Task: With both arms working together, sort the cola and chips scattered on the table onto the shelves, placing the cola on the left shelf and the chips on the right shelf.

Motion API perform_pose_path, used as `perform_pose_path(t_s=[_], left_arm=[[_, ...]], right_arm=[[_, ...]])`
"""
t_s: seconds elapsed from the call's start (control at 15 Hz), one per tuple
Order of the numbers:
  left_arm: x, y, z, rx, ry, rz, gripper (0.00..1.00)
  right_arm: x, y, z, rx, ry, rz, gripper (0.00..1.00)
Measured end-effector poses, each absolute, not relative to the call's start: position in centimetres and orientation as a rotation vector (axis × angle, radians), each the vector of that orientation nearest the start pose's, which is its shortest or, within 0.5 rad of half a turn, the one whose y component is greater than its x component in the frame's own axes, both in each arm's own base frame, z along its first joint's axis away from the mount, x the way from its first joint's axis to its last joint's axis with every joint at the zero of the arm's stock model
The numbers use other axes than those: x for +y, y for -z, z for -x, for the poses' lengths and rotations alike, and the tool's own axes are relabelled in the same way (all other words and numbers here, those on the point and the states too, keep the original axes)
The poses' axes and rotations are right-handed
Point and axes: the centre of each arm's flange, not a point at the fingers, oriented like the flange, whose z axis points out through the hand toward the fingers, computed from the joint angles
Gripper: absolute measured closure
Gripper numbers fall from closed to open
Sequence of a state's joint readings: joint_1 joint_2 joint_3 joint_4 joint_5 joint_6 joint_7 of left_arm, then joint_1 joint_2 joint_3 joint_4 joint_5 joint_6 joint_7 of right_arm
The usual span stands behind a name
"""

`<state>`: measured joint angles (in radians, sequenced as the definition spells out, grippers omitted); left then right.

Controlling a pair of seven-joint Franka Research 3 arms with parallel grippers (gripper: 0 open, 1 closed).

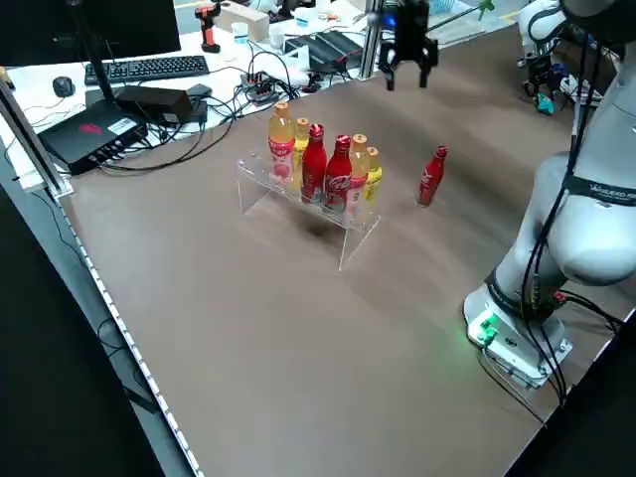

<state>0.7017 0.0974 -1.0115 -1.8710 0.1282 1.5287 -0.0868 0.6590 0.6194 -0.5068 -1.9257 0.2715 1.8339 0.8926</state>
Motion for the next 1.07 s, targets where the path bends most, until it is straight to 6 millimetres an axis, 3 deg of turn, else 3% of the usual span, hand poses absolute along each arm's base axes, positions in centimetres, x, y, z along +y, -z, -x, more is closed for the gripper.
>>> perform_pose_path(t_s=[0.13,0.27,0.4,0.53,0.67,0.8,0.93,1.07], left_arm=[[-15.8,-41.7,-49.9,0.378,-0.59,2.937,0.0],[-16.1,-38.7,-48.8,0.355,-0.63,2.93,0.0],[-16.2,-36.6,-47.8,0.346,-0.668,2.919,0.01],[-17.1,-35.2,-46.7,0.35,-0.691,2.913,0.01],[-18.0,-34.2,-45.7,0.366,-0.716,2.905,0.01],[-18.7,-33.5,-45.3,0.389,-0.731,2.906,0.02],[-19.1,-33.0,-45.0,0.402,-0.74,2.908,0.04],[-19.2,-32.2,-44.8,0.408,-0.746,2.916,0.07]], right_arm=[[10.2,-16.8,-53.6,1.499,-0.867,3.049,0.67],[10.2,-17.0,-53.9,1.522,-0.853,3.041,0.87],[10.3,-18.2,-55.3,1.525,-0.784,3.035,0.92],[10.3,-20.8,-57.7,1.518,-0.675,3.033,0.92],[10.0,-25.3,-60.1,1.506,-0.634,3.07,0.92],[10.0,-31.3,-61.4,1.471,-0.678,3.143,0.92],[10.2,-36.9,-61.7,1.42,-0.731,3.196,0.92],[8.9,-42.6,-61.3,1.345,-0.797,3.211,0.92]])
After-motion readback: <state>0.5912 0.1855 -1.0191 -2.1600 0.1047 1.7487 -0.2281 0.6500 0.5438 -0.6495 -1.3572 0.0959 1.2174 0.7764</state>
